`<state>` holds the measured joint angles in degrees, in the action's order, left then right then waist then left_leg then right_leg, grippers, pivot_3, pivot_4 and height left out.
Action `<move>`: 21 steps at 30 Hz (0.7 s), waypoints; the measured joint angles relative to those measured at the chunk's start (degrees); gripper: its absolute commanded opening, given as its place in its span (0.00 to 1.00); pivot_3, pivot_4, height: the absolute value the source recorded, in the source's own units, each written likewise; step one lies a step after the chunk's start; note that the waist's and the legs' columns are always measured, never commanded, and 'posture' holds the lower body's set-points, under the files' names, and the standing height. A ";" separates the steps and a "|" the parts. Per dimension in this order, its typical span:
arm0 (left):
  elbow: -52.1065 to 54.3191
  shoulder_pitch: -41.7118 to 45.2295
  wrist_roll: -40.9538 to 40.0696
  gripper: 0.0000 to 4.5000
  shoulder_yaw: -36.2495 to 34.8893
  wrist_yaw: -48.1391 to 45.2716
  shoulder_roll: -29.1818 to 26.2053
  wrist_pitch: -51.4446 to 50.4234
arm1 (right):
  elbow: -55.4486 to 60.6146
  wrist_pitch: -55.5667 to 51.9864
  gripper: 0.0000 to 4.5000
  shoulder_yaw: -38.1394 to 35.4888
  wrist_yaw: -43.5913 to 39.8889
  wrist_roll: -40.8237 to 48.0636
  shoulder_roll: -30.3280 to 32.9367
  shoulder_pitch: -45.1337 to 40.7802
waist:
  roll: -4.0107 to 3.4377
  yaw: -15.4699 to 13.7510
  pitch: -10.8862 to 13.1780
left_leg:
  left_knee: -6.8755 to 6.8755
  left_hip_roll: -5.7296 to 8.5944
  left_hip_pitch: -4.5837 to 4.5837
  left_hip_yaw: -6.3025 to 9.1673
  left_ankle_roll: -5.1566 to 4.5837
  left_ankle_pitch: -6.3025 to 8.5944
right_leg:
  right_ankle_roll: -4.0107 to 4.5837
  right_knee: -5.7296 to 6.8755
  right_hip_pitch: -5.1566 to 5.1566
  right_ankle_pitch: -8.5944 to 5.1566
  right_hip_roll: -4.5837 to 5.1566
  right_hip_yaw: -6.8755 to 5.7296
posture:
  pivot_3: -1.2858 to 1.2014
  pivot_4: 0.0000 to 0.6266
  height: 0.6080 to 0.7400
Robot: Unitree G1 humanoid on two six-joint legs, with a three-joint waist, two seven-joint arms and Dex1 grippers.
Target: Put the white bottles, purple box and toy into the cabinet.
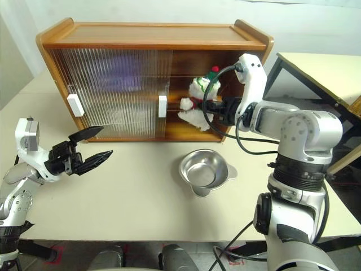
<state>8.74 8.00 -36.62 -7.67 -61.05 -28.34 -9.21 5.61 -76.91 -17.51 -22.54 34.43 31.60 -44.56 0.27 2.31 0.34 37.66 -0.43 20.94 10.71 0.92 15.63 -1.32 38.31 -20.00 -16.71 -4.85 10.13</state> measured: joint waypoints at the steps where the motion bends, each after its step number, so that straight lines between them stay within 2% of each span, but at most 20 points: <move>1: 0.00 0.02 0.00 1.00 0.01 0.00 -0.01 -0.01 | -0.65 1.08 0.04 -0.01 0.60 -0.37 -0.86 -0.62 | -0.03 0.02 0.00 | 0.00 -0.02 0.01 0.00 0.00 0.00 | 0.00 0.01 -0.03 0.01 0.00 0.00 | 0.50 0.00 1.00; 11: 0.06 0.04 -0.02 1.00 0.01 0.02 -0.54 -0.31 | -9.10 19.52 0.04 0.06 5.81 -7.08 -3.38 -3.77 | -0.07 0.05 -0.01 | 0.01 -0.18 0.02 0.20 -0.02 0.01 | 0.19 0.02 -0.12 0.19 0.16 0.02 | 0.50 0.00 1.00; 13: 0.12 0.02 -0.05 1.00 0.01 0.07 -0.55 -0.42 | -10.20 21.55 0.04 1.06 5.87 -8.31 -3.74 -3.76 | -0.08 0.07 -0.01 | -0.01 -0.18 0.02 0.17 -0.02 0.01 | 0.43 0.02 -0.13 0.34 0.16 0.01 | 0.50 0.00 1.00; 21: 0.39 -0.42 -0.05 1.00 0.00 0.25 -0.57 -0.85 | -18.32 33.75 0.04 6.88 8.37 -16.38 -6.87 -5.00 | -0.14 0.30 -0.04 | -0.06 -0.35 0.01 0.22 -0.03 0.01 | 0.52 0.02 -0.17 0.45 0.16 0.03 | 0.51 0.00 1.00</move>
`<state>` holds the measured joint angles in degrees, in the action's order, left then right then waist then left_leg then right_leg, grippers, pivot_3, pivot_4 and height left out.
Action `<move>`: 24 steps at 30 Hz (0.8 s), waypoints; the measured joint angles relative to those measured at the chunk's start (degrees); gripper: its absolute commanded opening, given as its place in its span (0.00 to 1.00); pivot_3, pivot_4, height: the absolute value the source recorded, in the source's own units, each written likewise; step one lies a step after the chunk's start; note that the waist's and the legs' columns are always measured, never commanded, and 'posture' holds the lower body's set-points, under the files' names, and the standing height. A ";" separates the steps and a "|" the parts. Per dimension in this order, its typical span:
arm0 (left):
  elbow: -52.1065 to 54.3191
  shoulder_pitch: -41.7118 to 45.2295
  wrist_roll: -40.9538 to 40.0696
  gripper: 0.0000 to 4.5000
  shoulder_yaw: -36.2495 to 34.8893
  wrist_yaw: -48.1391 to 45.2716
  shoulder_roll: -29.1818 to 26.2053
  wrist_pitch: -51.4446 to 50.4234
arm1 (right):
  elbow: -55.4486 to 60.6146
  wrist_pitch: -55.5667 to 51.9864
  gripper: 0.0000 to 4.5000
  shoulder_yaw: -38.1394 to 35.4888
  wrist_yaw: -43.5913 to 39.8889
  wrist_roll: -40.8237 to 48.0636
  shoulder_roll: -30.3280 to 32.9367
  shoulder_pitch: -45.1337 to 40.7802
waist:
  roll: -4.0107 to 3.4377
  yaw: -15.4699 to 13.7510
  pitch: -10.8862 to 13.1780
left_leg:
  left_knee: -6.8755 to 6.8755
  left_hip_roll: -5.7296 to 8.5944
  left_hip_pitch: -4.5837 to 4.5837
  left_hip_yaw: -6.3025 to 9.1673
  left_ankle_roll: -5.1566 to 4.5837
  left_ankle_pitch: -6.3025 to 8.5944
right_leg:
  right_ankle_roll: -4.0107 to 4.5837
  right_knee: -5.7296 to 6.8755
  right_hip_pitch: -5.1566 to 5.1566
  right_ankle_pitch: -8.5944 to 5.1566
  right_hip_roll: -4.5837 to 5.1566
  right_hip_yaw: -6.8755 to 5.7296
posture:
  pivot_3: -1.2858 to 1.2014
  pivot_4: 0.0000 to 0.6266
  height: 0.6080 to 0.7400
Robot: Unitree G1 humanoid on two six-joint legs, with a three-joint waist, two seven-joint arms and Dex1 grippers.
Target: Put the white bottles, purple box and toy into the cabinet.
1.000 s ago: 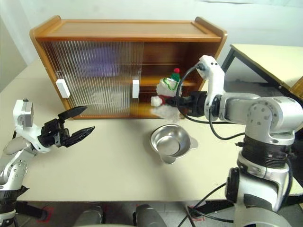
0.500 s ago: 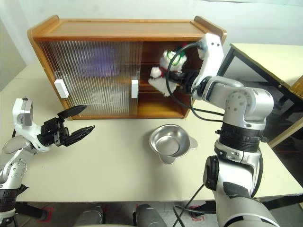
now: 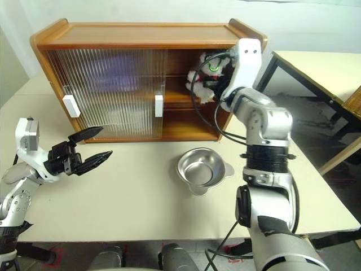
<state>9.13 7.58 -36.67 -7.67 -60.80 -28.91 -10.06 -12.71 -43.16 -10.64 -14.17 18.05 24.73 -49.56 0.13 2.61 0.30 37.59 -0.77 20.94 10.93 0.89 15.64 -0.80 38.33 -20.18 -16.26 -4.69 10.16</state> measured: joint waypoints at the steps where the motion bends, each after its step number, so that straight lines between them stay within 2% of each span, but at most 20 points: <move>1: 0.04 -0.06 0.00 1.00 -0.01 0.09 0.00 -0.03 | -1.23 1.01 0.04 0.33 0.35 -0.73 -0.33 -0.48 | 0.00 -0.03 0.00 | 0.01 -0.07 0.00 0.01 0.00 0.00 | 0.04 0.00 0.00 0.03 0.00 0.00 | 0.51 0.00 1.00; 5: 0.75 -0.57 -0.02 1.00 -0.08 0.41 -0.06 -0.12 | -3.41 3.01 0.04 1.08 0.40 -2.73 -0.69 -1.03 | 0.00 -0.14 0.00 | 0.03 -0.28 0.00 -0.03 0.00 0.00 | 0.14 -0.01 0.02 0.07 0.00 -0.01 | 0.51 0.00 1.00; 6: 0.96 -0.81 -0.03 1.00 -0.13 0.42 -0.16 -0.13 | -3.63 3.34 0.20 1.23 0.26 -3.09 -0.64 -1.07 | 0.00 -0.20 0.00 | 0.03 -0.28 0.00 -0.04 0.00 0.00 | 0.18 -0.01 0.02 0.07 0.00 -0.01 | 0.51 0.00 1.00; 9: 1.03 -1.28 -0.03 1.00 -0.16 0.67 -0.28 -0.14 | -4.27 3.54 0.39 1.56 0.16 -3.66 -0.62 -1.57 | 0.00 -0.26 0.00 | 0.03 -0.31 0.00 -0.07 0.00 0.00 | 0.37 -0.01 0.01 0.05 -0.01 -0.01 | 0.51 0.00 1.00; 16: 1.06 -1.13 -0.03 1.00 -0.13 0.93 -0.24 -0.14 | -4.60 2.94 0.97 1.71 -0.21 -4.34 -0.38 -1.80 | 0.00 -0.35 0.00 | 0.02 -0.42 0.00 -0.22 0.00 0.00 | 0.48 -0.01 -0.01 0.09 -0.11 -0.01 | 0.51 0.00 1.00; 24: 1.04 -0.94 -0.03 1.00 -0.10 0.88 -0.22 -0.14 | -2.95 0.96 0.99 1.71 -2.14 -4.56 1.58 -0.86 | 0.00 -0.45 0.00 | -0.04 -0.47 0.01 -0.32 0.01 0.00 | 0.50 -0.01 -0.04 0.12 -0.22 -0.01 | 0.51 0.00 1.00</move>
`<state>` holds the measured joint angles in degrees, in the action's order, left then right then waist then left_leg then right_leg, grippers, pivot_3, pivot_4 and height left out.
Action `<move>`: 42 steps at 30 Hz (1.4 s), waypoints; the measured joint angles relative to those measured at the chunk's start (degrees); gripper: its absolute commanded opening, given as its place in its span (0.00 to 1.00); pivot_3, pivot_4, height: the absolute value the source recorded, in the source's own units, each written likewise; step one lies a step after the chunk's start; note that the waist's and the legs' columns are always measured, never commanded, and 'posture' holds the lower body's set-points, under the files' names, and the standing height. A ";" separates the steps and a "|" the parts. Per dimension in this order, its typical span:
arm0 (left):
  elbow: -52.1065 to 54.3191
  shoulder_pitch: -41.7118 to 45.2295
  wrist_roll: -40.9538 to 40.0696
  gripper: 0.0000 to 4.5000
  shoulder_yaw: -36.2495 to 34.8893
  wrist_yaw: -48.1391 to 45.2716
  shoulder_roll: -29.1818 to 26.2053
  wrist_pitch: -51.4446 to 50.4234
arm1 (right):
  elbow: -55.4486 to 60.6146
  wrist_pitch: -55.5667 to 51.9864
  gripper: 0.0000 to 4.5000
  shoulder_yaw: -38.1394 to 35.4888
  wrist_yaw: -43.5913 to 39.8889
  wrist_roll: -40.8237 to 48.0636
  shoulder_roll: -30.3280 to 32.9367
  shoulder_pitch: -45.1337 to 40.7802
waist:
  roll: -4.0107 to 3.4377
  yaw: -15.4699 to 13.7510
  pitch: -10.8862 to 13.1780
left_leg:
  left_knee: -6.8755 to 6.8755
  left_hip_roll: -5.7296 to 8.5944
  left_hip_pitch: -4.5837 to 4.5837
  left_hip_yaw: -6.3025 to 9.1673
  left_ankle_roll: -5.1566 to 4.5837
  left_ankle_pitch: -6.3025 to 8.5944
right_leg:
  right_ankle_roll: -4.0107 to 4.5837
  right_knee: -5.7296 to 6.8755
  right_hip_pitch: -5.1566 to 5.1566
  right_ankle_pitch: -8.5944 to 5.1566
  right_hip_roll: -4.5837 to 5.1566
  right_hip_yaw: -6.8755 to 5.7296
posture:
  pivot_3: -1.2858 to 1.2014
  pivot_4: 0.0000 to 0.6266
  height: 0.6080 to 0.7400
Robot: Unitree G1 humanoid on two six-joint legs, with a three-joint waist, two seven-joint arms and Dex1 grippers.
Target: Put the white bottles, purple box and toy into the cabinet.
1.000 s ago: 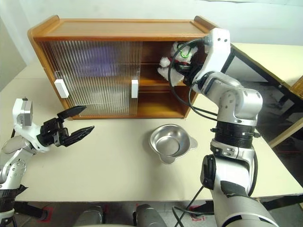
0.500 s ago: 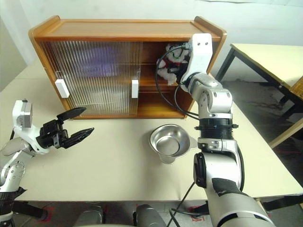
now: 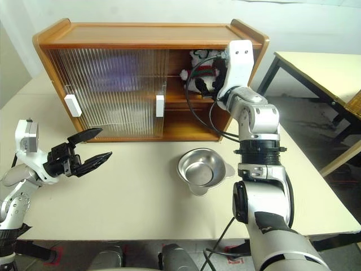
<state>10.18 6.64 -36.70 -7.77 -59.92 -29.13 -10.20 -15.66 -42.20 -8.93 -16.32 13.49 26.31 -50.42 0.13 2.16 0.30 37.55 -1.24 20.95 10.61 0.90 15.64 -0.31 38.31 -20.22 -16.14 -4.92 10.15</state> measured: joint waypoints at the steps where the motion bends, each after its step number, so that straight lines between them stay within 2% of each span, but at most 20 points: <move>1: 0.00 0.01 -0.01 1.00 0.00 0.00 0.00 0.00 | 0.75 -0.58 0.99 -0.01 -0.46 0.03 0.56 0.46 | 0.00 -0.07 0.00 | -0.01 0.00 0.01 -0.02 0.00 0.00 | 0.00 0.00 0.00 -0.01 0.00 0.00 | 0.51 0.00 1.00; 11: -0.02 0.04 -0.08 1.00 0.03 -0.33 -0.05 -0.17 | 17.68 -12.88 0.99 -2.54 -9.13 8.16 8.07 6.45 | 0.01 -0.27 0.00 | -0.08 0.28 -0.05 -0.09 0.06 -0.03 | -0.12 -0.01 0.05 -0.13 -0.21 -0.03 | 0.50 0.00 1.00; 13: -0.09 0.13 -0.08 1.00 0.03 -0.54 -0.06 -0.19 | 21.68 -18.96 0.99 -2.56 -12.14 11.30 11.35 8.84 | 0.01 -0.33 0.00 | -0.04 0.35 -0.08 -0.09 0.10 -0.06 | -0.43 0.00 0.13 -0.33 -0.32 -0.05 | 0.50 0.00 1.00; 17: -0.11 0.13 -0.10 1.00 -0.08 -0.98 -0.12 -0.18 | 26.32 -31.78 0.99 -2.37 -17.59 16.70 19.97 14.76 | 0.02 -0.80 0.01 | 0.15 0.62 -0.05 -0.08 0.17 -0.09 | -0.31 0.00 0.28 -0.75 -0.21 0.05 | 0.50 0.00 1.00; 20: -0.12 0.01 -0.12 1.00 -0.11 -1.11 -0.15 -0.19 | 26.96 -35.16 0.99 -0.92 -19.77 17.28 26.93 19.93 | 0.04 -0.89 0.02 | 0.27 0.80 -0.05 -0.11 0.19 -0.10 | -0.46 0.00 0.35 -0.77 0.03 0.08 | 0.50 0.00 1.00; 22: -0.12 -0.21 -0.12 1.00 -0.12 -1.15 -0.15 -0.21 | 26.95 -36.75 0.99 -0.74 -19.99 17.26 29.18 21.88 | 0.04 -0.78 0.02 | 0.28 0.85 -0.06 -0.16 0.18 -0.10 | -0.54 0.00 0.35 -0.74 0.08 0.11 | 0.49 0.00 1.00; 27: -0.12 -0.15 -0.14 1.00 0.01 -1.16 -0.09 -0.52 | 24.90 -43.34 0.99 -1.61 -17.74 17.00 29.05 23.74 | 0.06 -0.08 0.02 | 0.28 0.81 -0.10 -0.16 0.16 -0.12 | -0.57 0.01 0.33 -0.62 0.03 0.10 | 0.49 0.00 1.00; 31: -0.12 -0.14 -0.13 1.00 0.14 -1.53 -0.12 -0.97 | 24.17 -47.87 0.99 -5.98 -16.77 17.96 24.82 25.77 | 0.03 0.09 0.00 | 0.24 0.81 -0.06 -0.17 0.14 -0.12 | -0.59 0.01 0.26 -0.62 0.03 0.11 | 0.49 0.00 1.00; 39: -0.27 0.20 -0.04 1.00 0.27 -2.00 -0.12 -1.03 | 17.88 -48.05 0.99 -14.97 -15.75 19.94 18.59 31.51 | 0.10 0.00 -0.02 | 0.23 0.87 0.00 -0.13 0.10 -0.10 | -0.77 -0.01 0.29 -0.70 0.05 0.15 | 0.49 0.00 1.00; 42: -0.30 0.55 -0.03 1.00 0.27 -2.06 -0.12 -1.03 | 14.90 -48.05 0.99 -17.92 -15.47 20.76 18.47 31.51 | 0.10 0.02 -0.03 | 0.24 0.87 -0.03 -0.12 0.10 -0.10 | -0.79 -0.01 0.34 -0.69 0.03 0.15 | 0.49 0.00 1.00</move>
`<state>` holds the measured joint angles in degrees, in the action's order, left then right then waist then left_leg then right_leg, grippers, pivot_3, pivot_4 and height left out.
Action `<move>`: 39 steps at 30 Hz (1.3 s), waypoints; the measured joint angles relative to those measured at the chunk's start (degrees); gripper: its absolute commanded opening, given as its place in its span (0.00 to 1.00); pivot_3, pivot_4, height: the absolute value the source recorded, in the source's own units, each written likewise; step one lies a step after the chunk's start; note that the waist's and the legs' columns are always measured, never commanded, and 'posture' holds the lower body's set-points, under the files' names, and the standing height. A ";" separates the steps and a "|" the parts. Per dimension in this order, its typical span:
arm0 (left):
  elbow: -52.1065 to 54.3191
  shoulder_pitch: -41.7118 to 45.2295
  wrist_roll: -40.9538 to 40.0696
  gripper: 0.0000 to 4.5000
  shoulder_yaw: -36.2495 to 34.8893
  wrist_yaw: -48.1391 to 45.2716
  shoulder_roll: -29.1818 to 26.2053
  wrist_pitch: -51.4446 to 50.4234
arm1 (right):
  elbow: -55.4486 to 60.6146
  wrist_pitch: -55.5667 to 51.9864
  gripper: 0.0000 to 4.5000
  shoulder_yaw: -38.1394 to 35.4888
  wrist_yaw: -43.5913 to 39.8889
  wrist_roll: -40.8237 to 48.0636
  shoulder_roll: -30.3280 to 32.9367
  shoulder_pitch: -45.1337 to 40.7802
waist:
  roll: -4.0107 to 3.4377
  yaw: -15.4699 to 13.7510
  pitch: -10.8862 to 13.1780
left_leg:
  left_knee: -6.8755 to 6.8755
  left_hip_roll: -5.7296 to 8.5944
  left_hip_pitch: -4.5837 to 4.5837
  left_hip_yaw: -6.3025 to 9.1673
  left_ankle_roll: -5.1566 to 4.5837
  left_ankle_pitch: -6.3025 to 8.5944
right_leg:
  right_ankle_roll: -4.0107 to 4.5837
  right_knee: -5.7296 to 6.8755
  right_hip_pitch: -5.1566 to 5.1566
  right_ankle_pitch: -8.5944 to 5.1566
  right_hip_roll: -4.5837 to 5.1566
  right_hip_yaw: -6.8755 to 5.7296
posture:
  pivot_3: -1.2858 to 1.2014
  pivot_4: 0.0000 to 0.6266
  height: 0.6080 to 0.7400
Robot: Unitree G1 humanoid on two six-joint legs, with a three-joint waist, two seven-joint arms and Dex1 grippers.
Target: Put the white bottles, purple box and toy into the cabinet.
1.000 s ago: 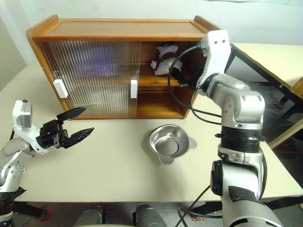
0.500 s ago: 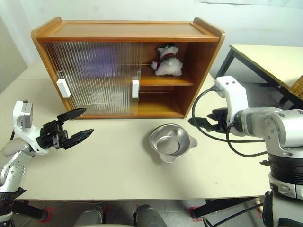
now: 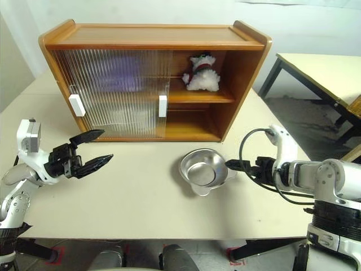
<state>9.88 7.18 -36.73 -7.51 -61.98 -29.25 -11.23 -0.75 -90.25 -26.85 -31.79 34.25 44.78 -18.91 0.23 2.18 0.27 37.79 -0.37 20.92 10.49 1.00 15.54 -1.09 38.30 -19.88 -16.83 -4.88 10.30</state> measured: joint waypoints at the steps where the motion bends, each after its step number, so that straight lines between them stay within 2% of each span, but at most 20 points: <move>1: -0.09 0.01 0.00 1.00 0.00 0.00 0.00 0.00 | -0.80 0.00 0.99 -0.70 0.16 0.25 -0.01 0.01 | 0.00 0.01 0.00 | 0.01 0.00 0.00 0.00 0.00 0.00 | 0.01 0.00 0.01 0.00 0.00 -0.01 | 0.49 0.00 1.00; 10: -0.81 0.36 0.01 1.00 -0.01 -0.06 -0.02 0.00 | -10.60 0.00 0.99 -6.54 2.57 9.61 -1.76 -0.25 | 0.00 0.03 0.00 | 0.00 0.00 -0.01 0.00 0.00 0.00 | 0.02 0.00 0.02 -0.01 0.00 0.00 | 0.49 0.00 1.00; 18: -0.81 0.39 0.01 1.00 -0.02 -0.09 -0.39 -0.01 | -13.02 -0.01 0.99 -6.60 6.36 15.33 -3.11 2.01 | 0.00 0.05 0.00 | 0.02 0.01 -0.02 0.01 0.00 0.00 | 0.01 0.00 0.05 -0.01 -0.02 -0.01 | 0.49 0.00 1.00; 21: -0.81 0.40 0.00 1.00 -0.05 -0.11 -0.86 -0.03 | -13.10 -0.01 0.86 -6.05 7.00 17.36 -3.38 2.56 | 0.00 0.05 0.00 | 0.02 0.01 -0.01 0.01 0.00 0.00 | 0.01 0.00 0.05 -0.01 -0.02 0.00 | 0.49 0.00 1.00; 30: -0.81 0.84 -0.01 1.00 -0.13 -0.10 -1.25 -0.03 | -13.83 -0.01 0.11 -5.43 8.44 24.08 -2.08 3.36 | 0.00 0.04 0.00 | 0.00 0.01 0.00 0.01 0.00 0.01 | 0.04 -0.01 0.05 -0.03 -0.02 0.00 | 0.49 0.00 1.00; 31: -0.82 0.84 0.00 1.00 -0.13 -0.10 -1.25 -0.03 | -13.86 -0.02 0.06 -5.59 8.02 25.21 -2.12 3.22 | 0.00 0.04 0.00 | 0.00 0.01 -0.01 0.01 0.00 0.01 | 0.04 -0.01 0.05 -0.03 -0.02 0.00 | 0.49 0.00 1.00; 33: -0.82 1.20 -0.01 1.00 -0.14 -0.09 -1.23 -0.03 | -13.86 -0.04 0.01 -5.59 8.04 26.49 -1.99 2.81 | 0.02 0.04 -0.02 | 0.02 0.02 -0.03 0.01 0.00 0.01 | 0.04 -0.02 0.09 -0.03 -0.03 -0.01 | 0.49 0.00 1.00; 39: -0.87 1.23 0.00 1.00 -0.15 -0.09 -1.23 -0.03 | -13.91 -0.04 0.01 -5.53 8.18 27.38 -1.56 2.81 | 0.03 0.00 -0.02 | 0.04 0.03 -0.02 0.03 -0.01 0.01 | 0.04 -0.04 0.11 -0.03 0.00 0.00 | 0.49 0.00 1.00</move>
<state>9.00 8.42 -36.73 -7.65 -62.07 -30.49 -11.26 -14.66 -90.29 -32.38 -23.60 61.62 43.22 -16.10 0.25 2.18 0.25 37.83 -0.34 20.90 10.52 0.99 15.55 -1.05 38.27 -19.77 -16.87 -4.88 10.30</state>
